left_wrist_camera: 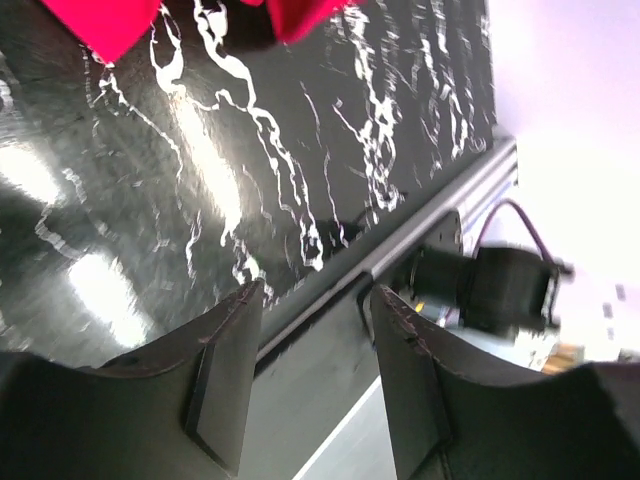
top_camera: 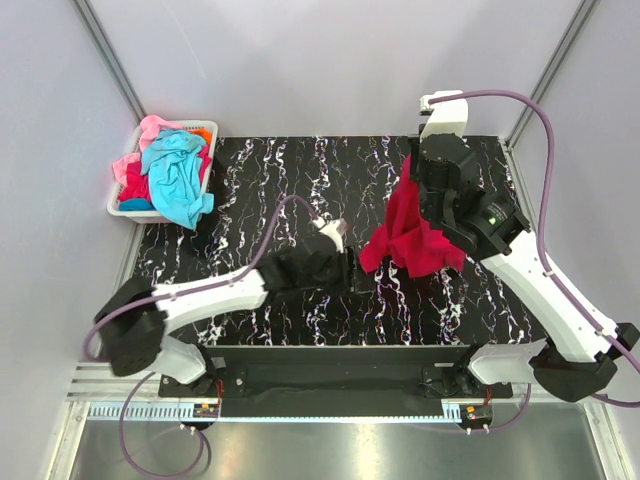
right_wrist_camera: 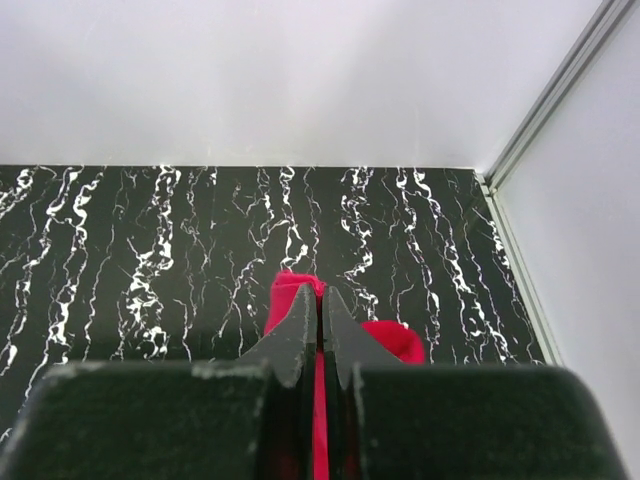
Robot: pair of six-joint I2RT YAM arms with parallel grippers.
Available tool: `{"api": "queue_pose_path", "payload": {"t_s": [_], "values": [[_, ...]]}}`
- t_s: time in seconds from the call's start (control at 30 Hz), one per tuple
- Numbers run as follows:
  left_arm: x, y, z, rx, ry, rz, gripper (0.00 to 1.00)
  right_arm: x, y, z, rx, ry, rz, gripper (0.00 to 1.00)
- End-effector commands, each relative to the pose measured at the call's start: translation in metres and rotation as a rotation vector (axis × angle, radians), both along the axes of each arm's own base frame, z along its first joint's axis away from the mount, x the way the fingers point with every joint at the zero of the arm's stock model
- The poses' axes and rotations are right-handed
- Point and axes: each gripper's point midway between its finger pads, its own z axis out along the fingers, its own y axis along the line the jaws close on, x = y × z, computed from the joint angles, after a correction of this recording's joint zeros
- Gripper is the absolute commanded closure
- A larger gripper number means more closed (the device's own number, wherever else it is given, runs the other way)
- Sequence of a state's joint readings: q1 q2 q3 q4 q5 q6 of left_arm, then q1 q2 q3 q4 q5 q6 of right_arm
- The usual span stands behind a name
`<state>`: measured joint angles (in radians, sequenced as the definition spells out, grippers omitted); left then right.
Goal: Fold and stack the t-shirts
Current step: Flatten the tshirt out
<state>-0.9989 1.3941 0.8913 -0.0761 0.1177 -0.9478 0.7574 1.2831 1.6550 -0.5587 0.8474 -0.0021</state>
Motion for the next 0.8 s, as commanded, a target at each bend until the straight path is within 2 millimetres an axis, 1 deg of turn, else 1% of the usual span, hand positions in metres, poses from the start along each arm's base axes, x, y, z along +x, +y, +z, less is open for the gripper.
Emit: {"api": "queue_pose_path", "payload": {"t_s": [0.0, 0.03, 0.07, 0.1, 0.13, 0.17, 0.2, 0.23, 0.27, 0.3, 0.33, 0.37, 0.4, 0.43, 0.47, 0.5, 0.57, 0.6, 0.63, 0.77], "values": [[0.033, -0.040, 0.023, -0.170, 0.062, 0.057, 0.48, -0.012, -0.015, 0.019, 0.045, -0.058, -0.027, 1.00], [0.046, -0.040, 0.018, -0.198, 0.129, 0.095, 0.48, -0.015, -0.019, 0.022, 0.051, -0.065, -0.032, 1.00], [0.053, -0.042, 0.013, -0.219, 0.158, 0.109, 0.48, -0.016, -0.021, 0.021, 0.047, -0.062, -0.038, 1.00], [0.065, -0.049, 0.002, -0.239, 0.177, 0.121, 0.48, -0.018, -0.025, 0.021, 0.042, -0.064, -0.051, 1.00], [0.078, -0.047, -0.002, -0.253, 0.209, 0.156, 0.49, -0.022, -0.029, 0.024, 0.044, -0.070, -0.052, 1.00], [0.085, -0.049, -0.006, -0.249, 0.216, 0.167, 0.49, -0.022, -0.030, 0.024, 0.041, -0.070, -0.052, 1.00], [0.095, -0.054, -0.003, -0.244, 0.205, 0.175, 0.49, -0.024, -0.032, 0.026, 0.042, -0.072, -0.054, 1.00], [0.107, -0.054, -0.017, -0.197, 0.182, 0.198, 0.48, -0.026, -0.033, 0.027, 0.048, -0.076, -0.052, 1.00], [0.114, -0.056, -0.020, -0.170, 0.160, 0.205, 0.48, -0.027, -0.034, 0.026, 0.044, -0.071, -0.049, 1.00], [0.123, -0.061, -0.013, -0.153, 0.134, 0.207, 0.47, -0.028, -0.033, 0.026, 0.047, -0.069, -0.045, 1.00], [0.130, -0.061, -0.015, -0.123, 0.090, 0.209, 0.46, -0.028, -0.034, 0.024, 0.047, -0.066, -0.045, 1.00], [0.135, -0.063, -0.025, -0.098, 0.088, 0.214, 0.45, -0.029, -0.034, 0.022, 0.045, -0.061, -0.044, 1.00], [0.141, -0.066, -0.020, -0.095, 0.071, 0.219, 0.45, -0.029, -0.034, 0.020, 0.041, -0.056, -0.041, 1.00], [0.147, -0.064, -0.023, -0.069, 0.041, 0.226, 0.44, -0.030, -0.035, 0.019, 0.037, -0.053, -0.039, 1.00], [0.149, -0.064, -0.030, -0.045, 0.040, 0.233, 0.44, -0.030, -0.034, 0.014, 0.056, -0.048, -0.041, 1.00], [0.152, -0.064, -0.031, -0.029, 0.038, 0.239, 0.44, -0.031, -0.033, 0.013, 0.065, -0.047, -0.039, 1.00], [0.160, -0.059, -0.038, 0.013, 0.012, 0.276, 0.44, -0.032, -0.033, 0.008, 0.067, -0.039, -0.037, 1.00], [0.160, -0.054, -0.045, 0.047, 0.019, 0.289, 0.44, -0.032, -0.033, 0.007, 0.072, -0.038, -0.036, 1.00], [0.166, -0.048, -0.049, 0.086, -0.011, 0.325, 0.44, -0.032, -0.033, 0.005, 0.070, -0.034, -0.035, 1.00], [0.171, -0.033, -0.061, 0.179, -0.040, 0.368, 0.47, -0.033, -0.033, 0.001, 0.069, -0.025, -0.034, 1.00]]}}
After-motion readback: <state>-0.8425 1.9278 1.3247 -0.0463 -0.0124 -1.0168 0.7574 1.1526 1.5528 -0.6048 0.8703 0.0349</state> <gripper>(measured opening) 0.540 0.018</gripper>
